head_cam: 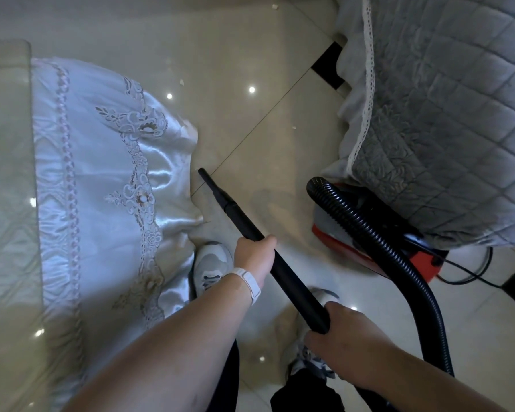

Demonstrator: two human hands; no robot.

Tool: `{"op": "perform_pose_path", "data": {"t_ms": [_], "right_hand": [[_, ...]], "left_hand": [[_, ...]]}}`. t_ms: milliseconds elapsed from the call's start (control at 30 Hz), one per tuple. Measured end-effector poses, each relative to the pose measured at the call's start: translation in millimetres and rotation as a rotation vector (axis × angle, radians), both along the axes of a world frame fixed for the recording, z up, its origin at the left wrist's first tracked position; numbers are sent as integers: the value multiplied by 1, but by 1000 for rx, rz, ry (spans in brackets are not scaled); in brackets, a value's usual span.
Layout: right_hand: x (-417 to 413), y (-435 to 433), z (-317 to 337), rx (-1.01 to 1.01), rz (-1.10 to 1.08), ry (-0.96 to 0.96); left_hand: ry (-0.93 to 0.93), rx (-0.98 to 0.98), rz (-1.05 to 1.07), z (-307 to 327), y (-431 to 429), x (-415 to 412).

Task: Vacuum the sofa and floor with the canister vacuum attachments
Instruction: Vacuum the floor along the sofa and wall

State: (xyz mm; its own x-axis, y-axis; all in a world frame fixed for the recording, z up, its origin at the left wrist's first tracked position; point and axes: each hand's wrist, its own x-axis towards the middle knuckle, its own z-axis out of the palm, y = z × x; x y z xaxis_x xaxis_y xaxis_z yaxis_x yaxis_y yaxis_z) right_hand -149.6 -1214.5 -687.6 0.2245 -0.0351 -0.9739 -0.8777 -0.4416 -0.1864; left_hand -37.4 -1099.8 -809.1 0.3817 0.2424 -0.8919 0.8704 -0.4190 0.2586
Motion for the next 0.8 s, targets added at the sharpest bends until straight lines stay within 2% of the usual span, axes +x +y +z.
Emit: {"op": "perform_pose_path", "data": {"t_ms": [367, 600, 800], "right_hand": [[3, 8, -17, -40, -19, -7], [4, 9, -11, -20, -138, -28], [7, 8, -7, -84, -267, -41]], "left_hand": [[10, -6, -12, 1, 1, 13], [-83, -51, -56, 10, -18, 28], [-168, -180, -173, 16, -40, 22]]}}
